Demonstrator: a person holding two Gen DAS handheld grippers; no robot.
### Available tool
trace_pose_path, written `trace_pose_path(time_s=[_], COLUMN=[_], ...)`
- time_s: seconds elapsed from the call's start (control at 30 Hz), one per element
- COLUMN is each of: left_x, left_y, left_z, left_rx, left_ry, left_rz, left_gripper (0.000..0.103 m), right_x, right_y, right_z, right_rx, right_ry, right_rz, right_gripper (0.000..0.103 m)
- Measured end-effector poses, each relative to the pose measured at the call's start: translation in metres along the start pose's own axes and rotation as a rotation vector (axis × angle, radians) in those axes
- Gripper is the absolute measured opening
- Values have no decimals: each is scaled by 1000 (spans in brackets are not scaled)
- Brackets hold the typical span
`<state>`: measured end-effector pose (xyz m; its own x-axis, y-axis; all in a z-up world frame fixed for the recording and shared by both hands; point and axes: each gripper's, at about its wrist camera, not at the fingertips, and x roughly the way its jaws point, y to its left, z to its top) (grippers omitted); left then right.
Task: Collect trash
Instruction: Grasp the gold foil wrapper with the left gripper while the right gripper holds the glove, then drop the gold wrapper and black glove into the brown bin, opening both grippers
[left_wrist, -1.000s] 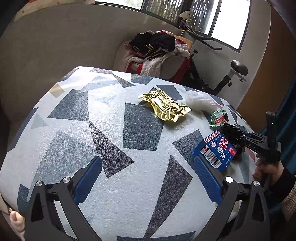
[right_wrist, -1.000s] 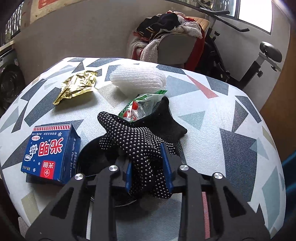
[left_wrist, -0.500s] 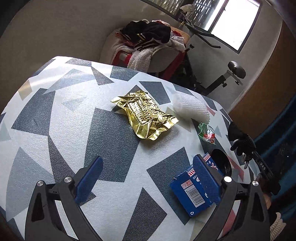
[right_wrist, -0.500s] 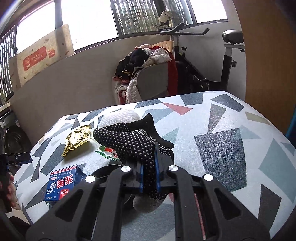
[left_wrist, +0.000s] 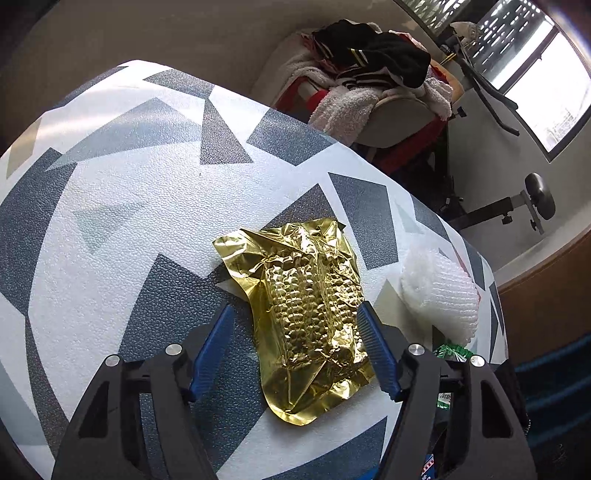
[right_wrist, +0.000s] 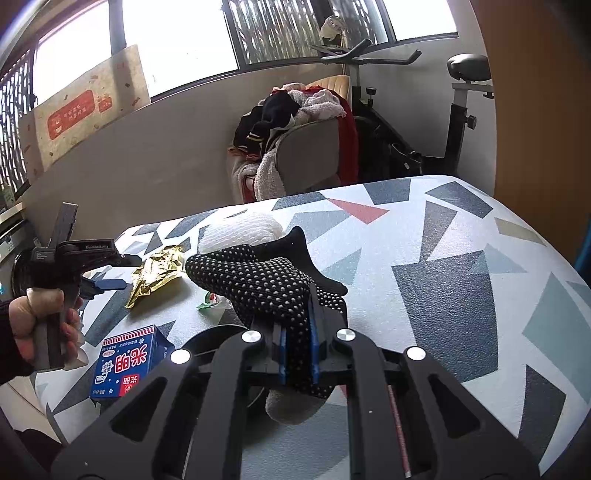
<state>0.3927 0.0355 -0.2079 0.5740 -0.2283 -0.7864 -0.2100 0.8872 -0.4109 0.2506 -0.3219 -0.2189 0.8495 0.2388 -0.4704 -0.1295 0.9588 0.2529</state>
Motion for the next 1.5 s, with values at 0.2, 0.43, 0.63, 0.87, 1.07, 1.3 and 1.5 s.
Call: trace_pose_path(time_s=[0.2, 0.43, 0.63, 0.87, 1.07, 1.3, 1.5], left_x=[12, -6, -64, -141, -195, -232, -235], left_y=[-1, -4, -10, -12, -14, -5, 3], left_z=[1, -13, -21, -68, -132, -214, -277], left_rx=[7, 110, 292, 476, 620, 694, 740], left_ry=[-36, -66, -128, -172, -181, -151, -82], left_rz=[84, 3, -40, -74, -124, -171, -185], left_gripper=[65, 38, 38, 38, 38, 39, 40], right_x=[-1, 0, 2, -1, -58, -127, -171], right_y=[-1, -1, 5, 33, 63, 83, 101], right_z=[-1, -1, -1, 3, 8, -19, -51], right_rx=[1, 2, -24, -158, -248, -188, -179], right_ry=[-3, 6, 17, 53, 33, 5, 16], right_rz=[9, 12, -7, -100, -67, -19, 20], right_gripper=[13, 13, 13, 13, 13, 13, 13])
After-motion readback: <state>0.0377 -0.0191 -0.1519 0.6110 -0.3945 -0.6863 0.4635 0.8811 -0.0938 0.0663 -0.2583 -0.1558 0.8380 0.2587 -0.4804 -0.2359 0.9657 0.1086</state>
